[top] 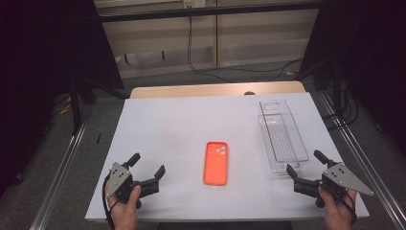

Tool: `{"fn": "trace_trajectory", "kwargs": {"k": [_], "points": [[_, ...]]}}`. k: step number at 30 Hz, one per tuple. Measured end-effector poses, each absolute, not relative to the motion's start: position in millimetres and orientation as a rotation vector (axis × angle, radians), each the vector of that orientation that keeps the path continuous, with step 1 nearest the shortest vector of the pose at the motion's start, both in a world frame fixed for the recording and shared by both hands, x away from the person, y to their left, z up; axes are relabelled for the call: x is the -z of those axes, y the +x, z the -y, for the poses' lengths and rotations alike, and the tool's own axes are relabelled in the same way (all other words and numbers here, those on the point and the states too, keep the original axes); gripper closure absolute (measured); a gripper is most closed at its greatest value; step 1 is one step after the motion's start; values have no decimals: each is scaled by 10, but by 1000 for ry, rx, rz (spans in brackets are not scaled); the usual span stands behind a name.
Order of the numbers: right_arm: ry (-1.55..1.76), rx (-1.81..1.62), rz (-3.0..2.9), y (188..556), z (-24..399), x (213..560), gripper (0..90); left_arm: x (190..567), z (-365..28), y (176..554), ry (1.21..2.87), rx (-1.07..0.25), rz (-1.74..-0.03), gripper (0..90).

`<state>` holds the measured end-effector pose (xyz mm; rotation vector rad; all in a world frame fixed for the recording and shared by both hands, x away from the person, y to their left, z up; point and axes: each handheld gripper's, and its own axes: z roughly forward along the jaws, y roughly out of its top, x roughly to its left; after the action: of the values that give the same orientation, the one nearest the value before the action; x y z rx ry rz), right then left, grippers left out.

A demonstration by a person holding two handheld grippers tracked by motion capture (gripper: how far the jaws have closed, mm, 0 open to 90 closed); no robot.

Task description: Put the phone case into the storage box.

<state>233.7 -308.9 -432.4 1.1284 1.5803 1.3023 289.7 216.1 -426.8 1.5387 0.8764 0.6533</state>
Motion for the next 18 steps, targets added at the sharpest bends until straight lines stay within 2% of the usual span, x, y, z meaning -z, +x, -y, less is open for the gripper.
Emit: {"fn": "trace_trajectory", "kwargs": {"k": [18], "points": [[1141, -1327, -1583, 2356, 3117, 4342, 4, 4249, -1992, 2935, 1596, -623, -820, 31]]}}
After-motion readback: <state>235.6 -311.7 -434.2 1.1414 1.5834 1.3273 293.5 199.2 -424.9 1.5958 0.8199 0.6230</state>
